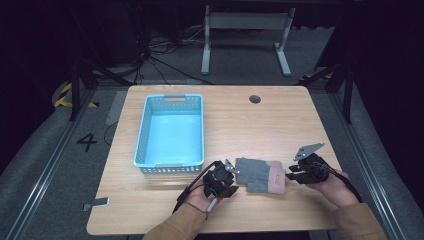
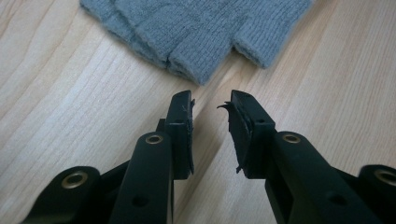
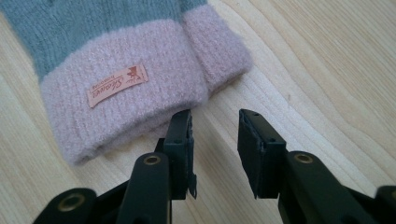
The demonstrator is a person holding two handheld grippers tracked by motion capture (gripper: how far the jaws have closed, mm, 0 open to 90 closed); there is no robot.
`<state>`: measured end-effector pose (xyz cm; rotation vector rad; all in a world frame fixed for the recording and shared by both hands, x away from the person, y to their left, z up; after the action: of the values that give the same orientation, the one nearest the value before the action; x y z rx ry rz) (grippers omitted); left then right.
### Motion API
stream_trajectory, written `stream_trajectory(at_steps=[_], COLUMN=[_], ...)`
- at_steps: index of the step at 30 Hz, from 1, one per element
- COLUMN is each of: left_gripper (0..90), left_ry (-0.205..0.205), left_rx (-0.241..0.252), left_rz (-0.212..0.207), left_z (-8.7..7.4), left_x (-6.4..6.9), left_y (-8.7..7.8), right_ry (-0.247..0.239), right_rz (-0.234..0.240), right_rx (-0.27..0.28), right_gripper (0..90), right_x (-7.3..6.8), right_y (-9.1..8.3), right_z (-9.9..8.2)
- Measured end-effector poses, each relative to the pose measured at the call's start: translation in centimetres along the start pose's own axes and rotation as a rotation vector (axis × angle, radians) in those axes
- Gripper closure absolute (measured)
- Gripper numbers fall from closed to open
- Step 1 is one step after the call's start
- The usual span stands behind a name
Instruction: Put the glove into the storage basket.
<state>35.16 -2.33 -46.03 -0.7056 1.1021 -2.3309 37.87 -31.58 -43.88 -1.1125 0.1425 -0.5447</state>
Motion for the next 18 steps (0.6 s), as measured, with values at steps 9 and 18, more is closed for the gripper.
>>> stream_trajectory(at_steps=[9,18], left_gripper=[73.3,72.7], left_ry=[0.009,-0.001], left_rx=[-0.010,-0.018], left_rz=[0.017,0.031], left_z=[0.7,0.8], left_x=[0.3,0.2], left_y=[1.1,1.2], right_ry=[0.004,0.001], right_rz=[-0.003,-0.001], right_rx=[0.000,0.006], right_gripper=[66.9,67.2], right_x=[-0.3,-0.4], right_y=[0.2,0.3], right_z=[-0.1,-0.1])
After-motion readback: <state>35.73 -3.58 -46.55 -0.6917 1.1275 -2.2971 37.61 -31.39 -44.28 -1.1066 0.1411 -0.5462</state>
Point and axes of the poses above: each handheld gripper's, and its own axes: y roughly forward along the jaws, z roughly out of its top, x roughly to its right, the point moved 2 cm from there along y, roughly forward along the jaws, and after that the axes turned 10 degrees about -y, right-handed, at the moved point
